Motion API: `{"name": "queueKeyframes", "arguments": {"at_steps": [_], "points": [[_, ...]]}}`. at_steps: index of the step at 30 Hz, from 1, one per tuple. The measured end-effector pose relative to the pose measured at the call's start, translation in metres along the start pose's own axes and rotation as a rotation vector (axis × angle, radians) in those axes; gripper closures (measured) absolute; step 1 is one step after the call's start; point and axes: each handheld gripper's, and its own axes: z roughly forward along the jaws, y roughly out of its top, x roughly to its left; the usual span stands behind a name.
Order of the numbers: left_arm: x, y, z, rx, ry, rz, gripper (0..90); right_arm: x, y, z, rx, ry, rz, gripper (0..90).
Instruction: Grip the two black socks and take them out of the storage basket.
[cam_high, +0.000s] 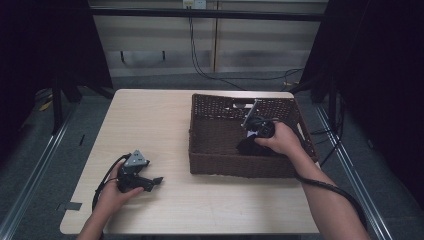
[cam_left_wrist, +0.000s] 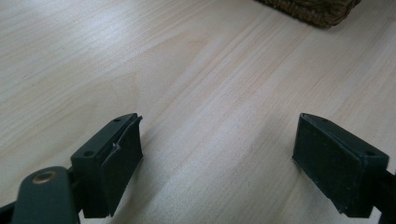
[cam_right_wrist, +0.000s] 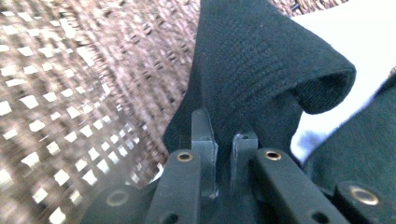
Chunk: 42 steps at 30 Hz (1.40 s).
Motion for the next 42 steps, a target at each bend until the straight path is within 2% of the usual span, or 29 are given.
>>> {"name": "queueKeyframes", "arguments": {"at_steps": [5, 16, 23, 25, 33, 37, 42], "points": [[0.000, 0.000, 0.000, 0.000, -0.002, -0.002, 14.7, 0.002, -0.002, -0.021, -0.009, -0.008, -0.013, 84.2], [0.000, 0.000, 0.000, 0.005, 0.000, 0.004, 14.7, 0.003, -0.006, -0.068, -0.022, -0.028, -0.006, 84.2], [0.000, 0.000, 0.000, 0.004, -0.003, 0.000, 14.7, 0.010, -0.010, -0.088, -0.036, -0.032, -0.031, 84.2], [0.000, 0.000, 0.000, 0.004, -0.003, -0.001, 14.7, 0.014, -0.012, -0.094, -0.040, -0.047, -0.042, 84.2], [0.000, 0.000, 0.000, 0.004, -0.003, 0.000, 14.7, 0.032, -0.020, -0.115, -0.045, -0.051, -0.088, 84.1], [0.000, 0.000, 0.000, 0.004, -0.003, 0.000, 14.7, 0.048, -0.024, -0.121, -0.056, -0.050, -0.133, 84.2], [0.000, 0.000, 0.000, 0.005, -0.003, 0.000, 14.7, 0.074, -0.029, -0.124, -0.060, -0.039, -0.216, 84.1]]}}
